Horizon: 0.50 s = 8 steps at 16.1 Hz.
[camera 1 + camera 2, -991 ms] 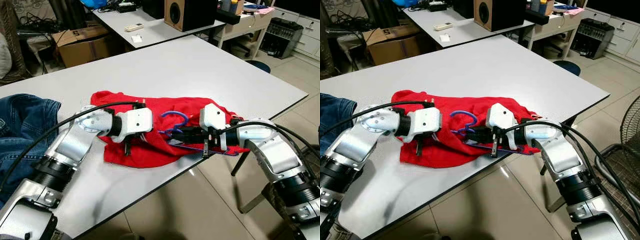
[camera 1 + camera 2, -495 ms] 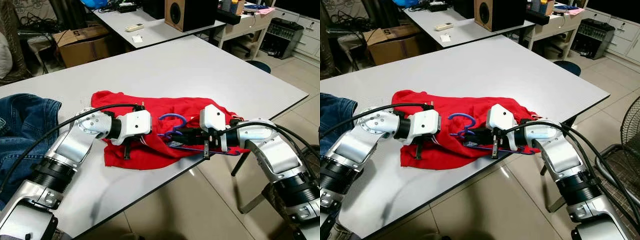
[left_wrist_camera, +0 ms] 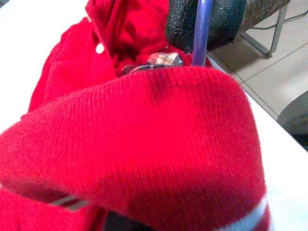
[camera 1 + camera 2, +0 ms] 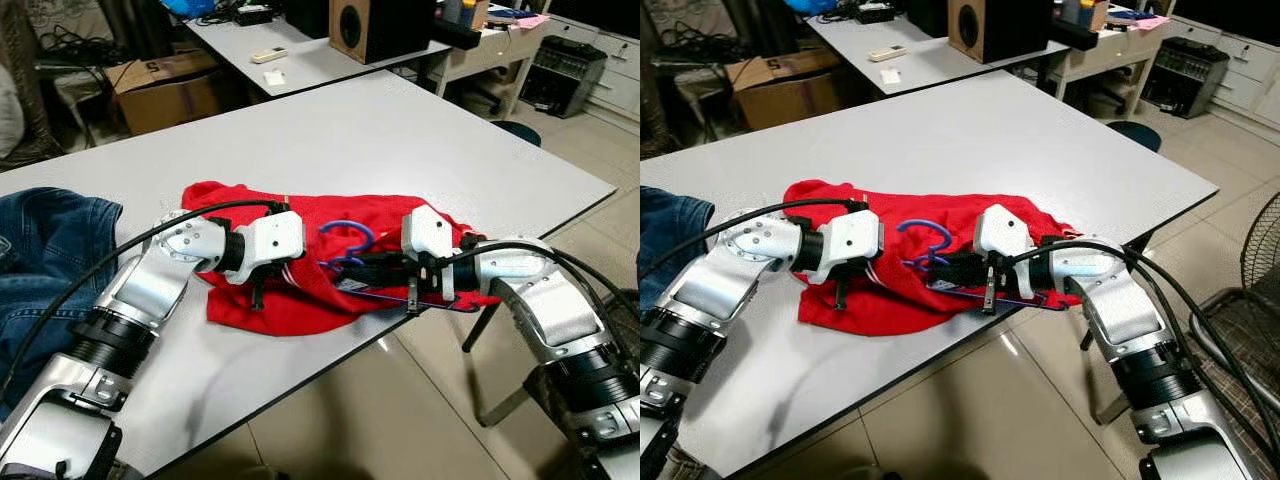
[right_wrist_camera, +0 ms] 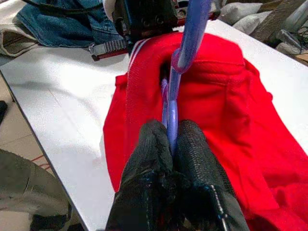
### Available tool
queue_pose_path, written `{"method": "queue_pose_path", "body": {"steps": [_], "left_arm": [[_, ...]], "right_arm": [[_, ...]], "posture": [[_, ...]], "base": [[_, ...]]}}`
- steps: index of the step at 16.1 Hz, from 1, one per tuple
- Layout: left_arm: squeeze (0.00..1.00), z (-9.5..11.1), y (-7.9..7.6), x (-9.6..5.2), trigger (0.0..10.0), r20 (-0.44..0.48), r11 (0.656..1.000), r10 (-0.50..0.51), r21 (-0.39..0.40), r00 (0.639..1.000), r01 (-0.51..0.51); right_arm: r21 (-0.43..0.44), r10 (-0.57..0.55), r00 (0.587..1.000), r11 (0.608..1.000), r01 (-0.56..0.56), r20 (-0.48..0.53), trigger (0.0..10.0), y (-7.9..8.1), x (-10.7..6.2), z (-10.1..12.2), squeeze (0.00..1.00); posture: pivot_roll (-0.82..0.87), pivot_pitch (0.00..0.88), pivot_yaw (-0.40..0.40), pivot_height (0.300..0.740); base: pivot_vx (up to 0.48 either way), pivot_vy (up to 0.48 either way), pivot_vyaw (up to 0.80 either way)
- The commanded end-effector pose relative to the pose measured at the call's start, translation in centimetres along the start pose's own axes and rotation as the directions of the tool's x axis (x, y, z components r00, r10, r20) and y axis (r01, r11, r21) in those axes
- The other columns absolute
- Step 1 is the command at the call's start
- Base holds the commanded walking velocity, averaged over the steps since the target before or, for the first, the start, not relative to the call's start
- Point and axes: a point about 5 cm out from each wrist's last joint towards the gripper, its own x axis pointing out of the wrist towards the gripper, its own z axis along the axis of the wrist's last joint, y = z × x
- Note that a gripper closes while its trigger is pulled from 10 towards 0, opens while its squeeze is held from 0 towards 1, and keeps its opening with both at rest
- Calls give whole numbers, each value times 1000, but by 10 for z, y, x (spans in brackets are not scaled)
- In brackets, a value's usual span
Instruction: Hang hanger
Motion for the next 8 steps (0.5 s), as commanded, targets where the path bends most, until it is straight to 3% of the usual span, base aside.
{"method": "queue_pose_path", "body": {"steps": [1, 6, 7, 8], "left_arm": [[1000, 5, 2, -2, 10000, 15, 1000, 2, 18, 1000, -2], [1000, 4, 3, -6, 10000, 12, 1000, -18, 14, 1000, 18], [133, 2, 1, -5, 10000, 0, 999, -33, 22, 999, 33], [0, 2, 1, -4, 10000, 6, 1000, -19, 22, 1000, 19]], "right_arm": [[-23, -2, 998, 1000, 3, 65, 0, -1, 0, 12, 0], [-19, -21, 995, 1000, 23, 94, 0, -4, -5, 15, 0], [-19, -23, 995, 1000, 25, 95, 0, -4, -5, 15, 0], [-19, -23, 995, 999, 25, 98, 0, -4, -5, 16, 0]], "posture": [[1, 0, 53, 740], [-1, 0, 63, 740], [-2, 0, 65, 740], [-2, 0, 66, 740]], "base": [[0, 0, 0], [0, 0, 0], [0, 0, 0], [0, 0, 0]]}}
